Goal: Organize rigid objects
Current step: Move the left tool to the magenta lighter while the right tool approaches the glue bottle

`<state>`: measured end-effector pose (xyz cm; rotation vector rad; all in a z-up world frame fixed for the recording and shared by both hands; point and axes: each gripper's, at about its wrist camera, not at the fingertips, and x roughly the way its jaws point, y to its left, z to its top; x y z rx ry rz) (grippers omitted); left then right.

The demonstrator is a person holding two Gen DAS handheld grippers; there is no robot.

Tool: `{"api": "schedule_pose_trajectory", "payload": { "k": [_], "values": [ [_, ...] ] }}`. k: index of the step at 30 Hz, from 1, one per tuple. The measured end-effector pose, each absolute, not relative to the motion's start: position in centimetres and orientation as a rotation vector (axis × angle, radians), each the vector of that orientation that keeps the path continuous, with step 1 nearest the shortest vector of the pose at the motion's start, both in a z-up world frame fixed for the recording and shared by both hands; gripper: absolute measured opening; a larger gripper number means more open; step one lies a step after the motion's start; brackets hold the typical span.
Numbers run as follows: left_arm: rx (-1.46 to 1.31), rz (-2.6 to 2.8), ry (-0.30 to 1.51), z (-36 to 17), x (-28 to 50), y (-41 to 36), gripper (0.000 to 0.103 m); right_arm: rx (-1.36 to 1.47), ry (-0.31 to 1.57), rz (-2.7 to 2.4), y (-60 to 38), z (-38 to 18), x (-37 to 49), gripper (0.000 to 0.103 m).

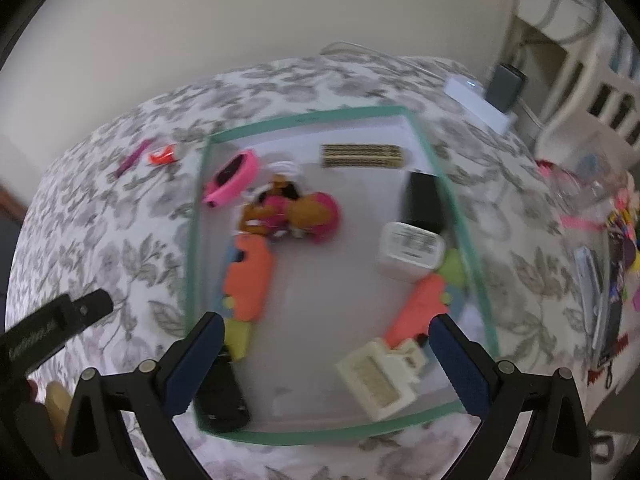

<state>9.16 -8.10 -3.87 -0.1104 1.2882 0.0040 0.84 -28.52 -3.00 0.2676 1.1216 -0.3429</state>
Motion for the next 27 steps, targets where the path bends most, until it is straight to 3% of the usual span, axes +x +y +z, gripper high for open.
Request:
{"api": "schedule_pose_trajectory", "payload": {
  "k": [19, 27],
  "values": [
    [-0.124, 0.118, 1.233, -2.6, 10.9, -3.2, 0.103, 0.225, 1.105, -0.226, -24.6, -2.4, 3.4, 0.103],
    [-0.083, 0.041, 1.244, -2.7, 15.4, -3.0, 0.103, 0.177, 1.089, -0.219, -24.3, -1.6, 7.2, 0.103]
  ]
}}
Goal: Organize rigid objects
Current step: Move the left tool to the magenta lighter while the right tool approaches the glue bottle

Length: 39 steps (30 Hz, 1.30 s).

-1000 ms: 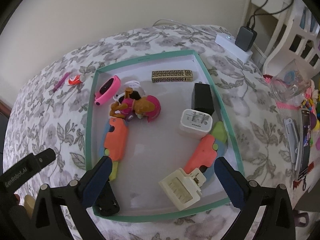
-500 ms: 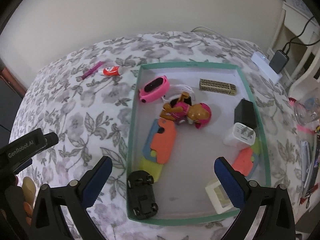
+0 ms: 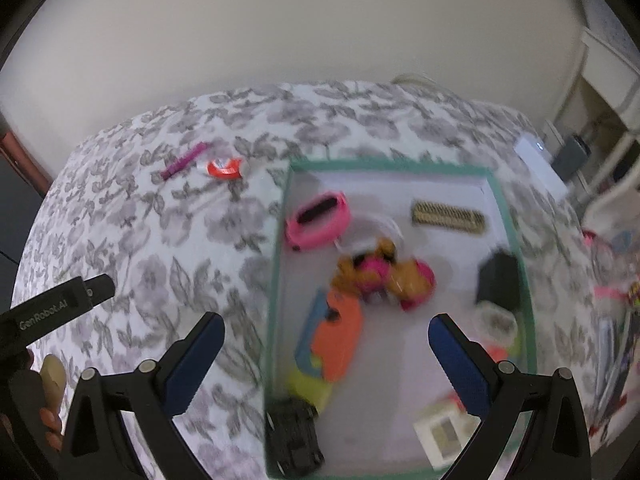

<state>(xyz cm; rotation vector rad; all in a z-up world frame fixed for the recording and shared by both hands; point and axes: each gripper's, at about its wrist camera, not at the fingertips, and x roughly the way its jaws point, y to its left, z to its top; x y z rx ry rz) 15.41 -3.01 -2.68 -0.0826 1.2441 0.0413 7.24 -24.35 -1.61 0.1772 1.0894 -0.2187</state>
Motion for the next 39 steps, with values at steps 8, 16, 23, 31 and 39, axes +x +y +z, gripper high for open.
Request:
{"api": "schedule_pose_trajectory", "payload": {
  "k": [8, 16, 23, 31, 39],
  "values": [
    [0.004, -0.025, 1.174, -2.3, 23.3, -1.9, 0.103, 0.158, 1.076, -0.139, -23.0, -1.9, 15.5, 0.103],
    [-0.002, -0.069, 1.154, -4.2, 29.4, -1.7, 0.103, 0.163, 1.079, -0.071, -20.8, -3.6, 22.7, 0.103],
    [-0.002, -0.099, 1.155, -6.1, 32.3, -2.2, 0.103, 0.206, 1.096, -0.069, -19.8, -6.4, 26.2, 0.103],
    [-0.029, -0.072, 1.151, -7.2, 33.2, -0.8, 0.102, 0.224, 1.100, -0.096, -18.6, -9.1, 28.4, 0.103],
    [-0.055, -0.067, 1.152, -8.1, 33.6, 0.5, 0.102, 0.310, 1.104, -0.186, -18.8, -10.9, 29.6, 0.097]
  ]
}}
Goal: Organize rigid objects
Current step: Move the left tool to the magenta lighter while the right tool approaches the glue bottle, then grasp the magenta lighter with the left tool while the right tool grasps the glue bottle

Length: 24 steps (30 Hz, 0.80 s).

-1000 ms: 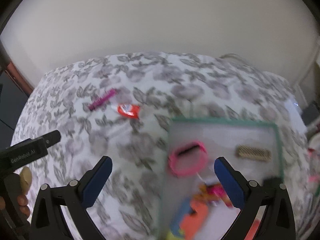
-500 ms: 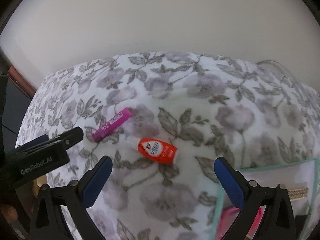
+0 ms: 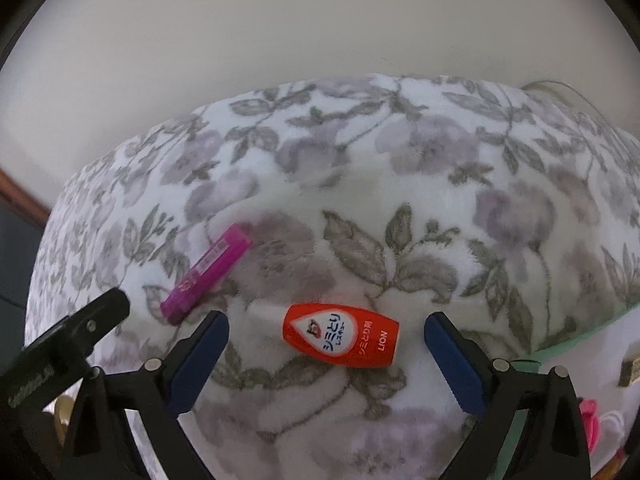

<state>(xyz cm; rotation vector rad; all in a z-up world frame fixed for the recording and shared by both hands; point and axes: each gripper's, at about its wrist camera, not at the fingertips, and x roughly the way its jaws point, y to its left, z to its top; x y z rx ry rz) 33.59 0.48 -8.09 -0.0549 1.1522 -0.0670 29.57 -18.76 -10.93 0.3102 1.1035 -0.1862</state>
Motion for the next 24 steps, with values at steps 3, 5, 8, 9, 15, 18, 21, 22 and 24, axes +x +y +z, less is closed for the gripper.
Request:
{"api": "schedule_pose_trajectory", "payload": {
  "k": [3, 5, 8, 9, 15, 18, 21, 22, 24],
  "values": [
    [-0.070, -0.074, 1.151, -8.2, 33.7, 0.4, 0.102, 0.316, 1.094, -0.220, -18.5, -11.0, 29.7, 0.096],
    [-0.072, -0.075, 1.149, -8.3, 33.7, 0.3, 0.102, 0.324, 1.084, -0.241, -18.5, -11.1, 29.6, 0.095],
    [-0.067, -0.076, 1.146, -8.3, 33.7, 0.0, 0.102, 0.315, 1.077, -0.262, -18.4, -11.0, 29.4, 0.090],
    [-0.069, -0.078, 1.145, -8.3, 33.7, 0.0, 0.102, 0.315, 1.076, -0.260, -18.4, -11.0, 29.3, 0.090],
    [-0.070, -0.098, 1.147, -8.5, 33.6, -1.0, 0.102, 0.278, 1.069, -0.242, -18.4, -10.9, 27.8, 0.086],
    [-0.061, -0.113, 1.154, -8.8, 33.6, -1.8, 0.102, 0.252, 1.069, -0.226, -18.3, -10.8, 27.2, 0.083],
    [-0.042, -0.128, 1.151, -9.0, 33.6, -2.7, 0.102, 0.246, 1.067, -0.212, -18.5, -10.7, 26.5, 0.080],
    [-0.030, -0.129, 1.148, -9.0, 33.6, -3.0, 0.102, 0.244, 1.067, -0.208, -18.6, -10.6, 26.2, 0.080],
    [-0.017, -0.138, 1.148, -9.2, 33.6, -3.6, 0.102, 0.247, 1.068, -0.201, -18.8, -10.7, 25.9, 0.080]
  ]
}}
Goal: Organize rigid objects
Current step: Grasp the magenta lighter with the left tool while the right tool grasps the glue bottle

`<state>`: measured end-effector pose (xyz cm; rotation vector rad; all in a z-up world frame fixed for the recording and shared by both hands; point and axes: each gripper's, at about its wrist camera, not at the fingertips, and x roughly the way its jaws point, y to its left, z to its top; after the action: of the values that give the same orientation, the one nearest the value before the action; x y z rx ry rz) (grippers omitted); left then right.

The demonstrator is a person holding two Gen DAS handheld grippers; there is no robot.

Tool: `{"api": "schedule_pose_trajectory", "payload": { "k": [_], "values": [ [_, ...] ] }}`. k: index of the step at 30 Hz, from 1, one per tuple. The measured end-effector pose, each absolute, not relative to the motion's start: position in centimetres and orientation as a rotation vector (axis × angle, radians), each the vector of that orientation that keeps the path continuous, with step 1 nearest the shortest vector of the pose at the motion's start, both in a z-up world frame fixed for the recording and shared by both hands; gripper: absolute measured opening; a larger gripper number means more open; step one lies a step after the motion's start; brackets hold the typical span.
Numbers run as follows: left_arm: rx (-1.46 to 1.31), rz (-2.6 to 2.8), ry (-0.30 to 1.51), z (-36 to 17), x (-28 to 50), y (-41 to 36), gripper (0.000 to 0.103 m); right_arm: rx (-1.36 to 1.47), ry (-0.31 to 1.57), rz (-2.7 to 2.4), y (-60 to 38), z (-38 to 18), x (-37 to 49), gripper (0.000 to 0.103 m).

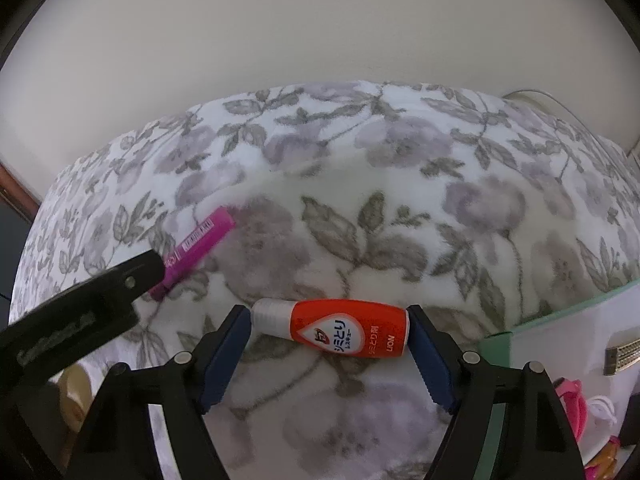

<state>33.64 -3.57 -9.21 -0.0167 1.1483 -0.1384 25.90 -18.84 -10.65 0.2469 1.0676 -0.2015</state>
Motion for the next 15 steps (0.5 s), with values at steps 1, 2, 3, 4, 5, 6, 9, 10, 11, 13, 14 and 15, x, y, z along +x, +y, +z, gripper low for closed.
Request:
{"api": "schedule_pose_trajectory", "payload": {
  "k": [1, 2, 3, 4, 5, 6, 9, 10, 11, 13, 14, 15],
  "values": [
    [-0.010, -0.146, 1.148, -9.3, 33.6, -3.9, 0.102, 0.251, 1.065, -0.198, -19.0, -10.7, 25.7, 0.080],
    [-0.002, -0.151, 1.146, -9.3, 33.6, -4.1, 0.102, 0.245, 1.061, -0.197, -19.1, -10.6, 25.4, 0.080],
    [0.010, -0.155, 1.143, -9.4, 33.6, -4.4, 0.101, 0.241, 1.061, -0.198, -19.2, -10.7, 25.5, 0.080],
    [0.030, -0.155, 1.136, -9.4, 33.6, -4.8, 0.097, 0.236, 1.060, -0.197, -19.2, -10.7, 25.4, 0.080],
    [0.050, -0.152, 1.131, -9.5, 33.5, -5.1, 0.094, 0.232, 1.059, -0.194, -19.3, -10.7, 25.2, 0.080],
    [0.072, -0.149, 1.129, -9.6, 33.6, -5.4, 0.088, 0.229, 1.058, -0.192, -19.3, -10.7, 25.3, 0.080],
    [0.091, -0.165, 1.133, -9.9, 33.6, -6.0, 0.077, 0.220, 1.055, -0.180, -19.3, -10.8, 25.1, 0.080],
    [0.094, -0.173, 1.130, -10.0, 33.6, -6.1, 0.074, 0.219, 1.054, -0.178, -19.3, -10.8, 25.1, 0.080],
    [0.103, -0.176, 1.126, -10.0, 33.6, -6.3, 0.072, 0.216, 1.054, -0.175, -19.3, -10.8, 25.0, 0.080],
    [0.140, -0.182, 1.119, -10.1, 33.5, -6.8, 0.055, 0.212, 1.055, -0.174, -19.3, -10.8, 25.1, 0.080],
    [0.150, -0.193, 1.119, -10.2, 33.4, -7.1, 0.052, 0.211, 1.055, -0.173, -19.3, -10.8, 25.1, 0.080],
    [0.152, -0.203, 1.117, -10.2, 33.4, -7.2, 0.046, 0.211, 1.055, -0.172, -19.3, -10.9, 25.1, 0.080]
  ]
}}
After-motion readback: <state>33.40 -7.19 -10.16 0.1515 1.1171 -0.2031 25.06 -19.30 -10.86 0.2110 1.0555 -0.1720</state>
